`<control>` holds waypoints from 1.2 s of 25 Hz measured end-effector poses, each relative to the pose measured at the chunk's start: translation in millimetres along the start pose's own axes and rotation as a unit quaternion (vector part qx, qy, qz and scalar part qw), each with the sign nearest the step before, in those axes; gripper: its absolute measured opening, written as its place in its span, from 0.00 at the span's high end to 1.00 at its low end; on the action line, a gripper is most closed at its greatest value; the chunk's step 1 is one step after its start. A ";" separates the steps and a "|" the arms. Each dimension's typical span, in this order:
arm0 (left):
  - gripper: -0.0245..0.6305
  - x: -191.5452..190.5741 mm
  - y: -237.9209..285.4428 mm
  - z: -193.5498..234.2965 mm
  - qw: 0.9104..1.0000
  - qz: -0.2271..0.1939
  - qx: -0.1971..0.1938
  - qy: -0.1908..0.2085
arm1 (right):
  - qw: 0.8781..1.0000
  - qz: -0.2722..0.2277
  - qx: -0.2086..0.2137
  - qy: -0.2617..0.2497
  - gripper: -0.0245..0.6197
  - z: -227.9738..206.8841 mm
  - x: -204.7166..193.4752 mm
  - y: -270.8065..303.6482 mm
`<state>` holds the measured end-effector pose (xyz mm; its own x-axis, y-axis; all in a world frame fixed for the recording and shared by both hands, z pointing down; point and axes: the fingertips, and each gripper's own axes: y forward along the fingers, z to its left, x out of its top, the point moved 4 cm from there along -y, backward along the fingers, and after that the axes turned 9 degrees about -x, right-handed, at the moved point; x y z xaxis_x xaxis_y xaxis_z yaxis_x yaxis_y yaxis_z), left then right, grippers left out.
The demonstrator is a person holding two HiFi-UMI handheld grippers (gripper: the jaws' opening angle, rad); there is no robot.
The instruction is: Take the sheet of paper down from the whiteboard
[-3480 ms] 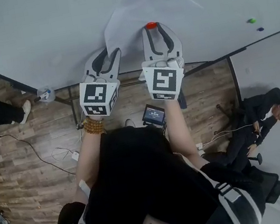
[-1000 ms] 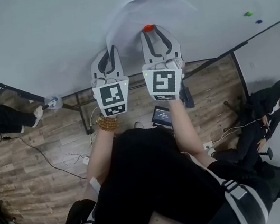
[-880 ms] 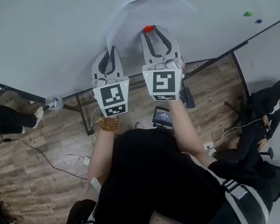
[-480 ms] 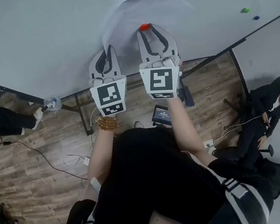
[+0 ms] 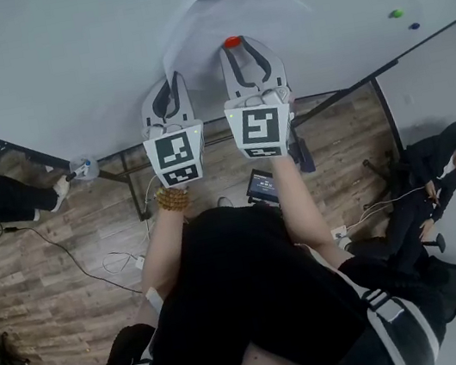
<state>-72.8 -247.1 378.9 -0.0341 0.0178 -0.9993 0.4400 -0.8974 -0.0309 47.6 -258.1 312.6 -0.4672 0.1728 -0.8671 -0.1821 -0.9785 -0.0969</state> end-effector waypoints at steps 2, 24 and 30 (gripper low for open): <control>0.94 0.0 0.2 0.2 1.000 -0.001 0.000 0.001 | 1.000 -0.001 0.000 0.000 0.78 -0.1 -0.1 0.1; 0.94 -1.5 0.9 1.6 1.000 -0.004 -0.003 -0.002 | 1.000 -0.009 0.013 0.001 0.78 8.6 3.4 -6.4; 0.94 -2.0 0.8 1.5 1.000 -0.003 -0.007 0.000 | 1.000 -0.016 0.013 0.003 0.78 6.7 9.1 -16.2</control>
<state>-73.7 -248.6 380.8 -0.0364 0.0238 -0.9991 0.4526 -0.8909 -0.0377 40.6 -239.9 309.6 -0.4556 0.2025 -0.8668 -0.2193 -0.9693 -0.1111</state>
